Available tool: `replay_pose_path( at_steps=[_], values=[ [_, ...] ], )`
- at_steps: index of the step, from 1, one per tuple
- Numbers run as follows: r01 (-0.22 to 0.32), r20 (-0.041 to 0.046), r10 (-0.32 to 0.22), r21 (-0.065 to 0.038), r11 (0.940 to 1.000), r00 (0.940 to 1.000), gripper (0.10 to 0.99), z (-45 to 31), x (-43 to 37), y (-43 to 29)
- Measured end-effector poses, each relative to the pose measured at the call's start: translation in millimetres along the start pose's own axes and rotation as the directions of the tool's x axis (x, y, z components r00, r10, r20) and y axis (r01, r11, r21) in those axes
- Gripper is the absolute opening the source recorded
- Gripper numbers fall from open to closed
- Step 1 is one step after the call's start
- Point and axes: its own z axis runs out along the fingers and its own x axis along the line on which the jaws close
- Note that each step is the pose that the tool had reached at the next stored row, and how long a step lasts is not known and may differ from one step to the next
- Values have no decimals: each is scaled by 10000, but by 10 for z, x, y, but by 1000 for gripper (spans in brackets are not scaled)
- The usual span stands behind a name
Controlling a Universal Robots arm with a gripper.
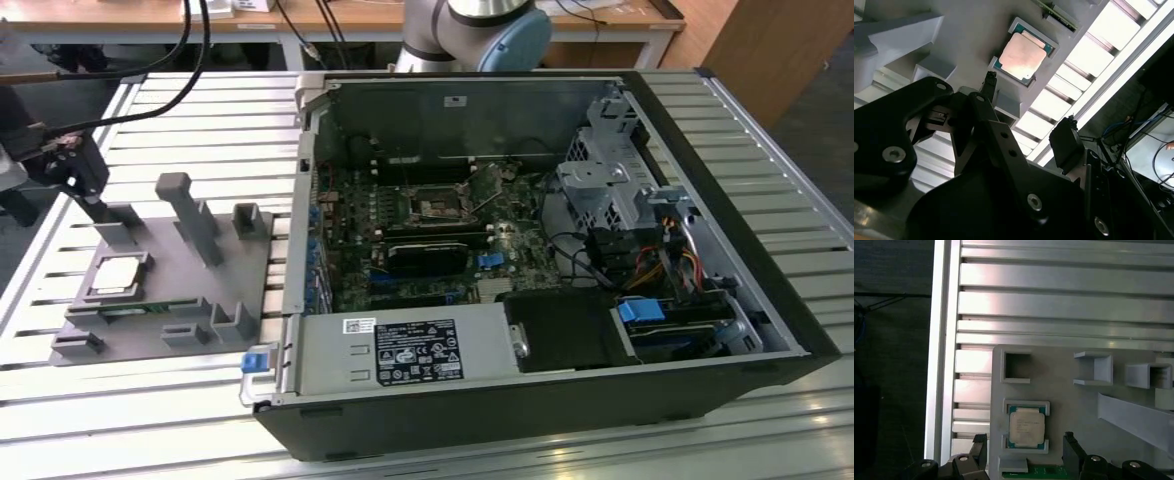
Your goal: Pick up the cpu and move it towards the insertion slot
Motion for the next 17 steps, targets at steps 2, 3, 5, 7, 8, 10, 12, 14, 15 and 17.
replay_pose_path(
  at_steps=[2,3,5,7,8,10,12,14,15,17],
  values=[
    [1,0,-1,1,10000,10000,706,22,-1,-3],
    [1,0,-1,1,10000,10000,706,32,-1,-5],
    [1,-2,-1,2,10000,10000,706,48,0,-11],
    [1,-1,-1,1,10000,10000,706,63,0,-16],
    [2,-2,-2,2,10000,10000,706,70,0,-20],
    [1,0,-1,2,10000,10000,706,87,0,-25],
    [1,-1,-1,14,10000,10000,706,101,-1,-28],
    [2,-2,-2,38,10000,10000,706,112,-9,-30],
    [1,-3,-1,45,10000,10000,706,119,-14,-31],
    [2,-1,-2,56,10000,10000,706,137,-27,-32]
  ],
)
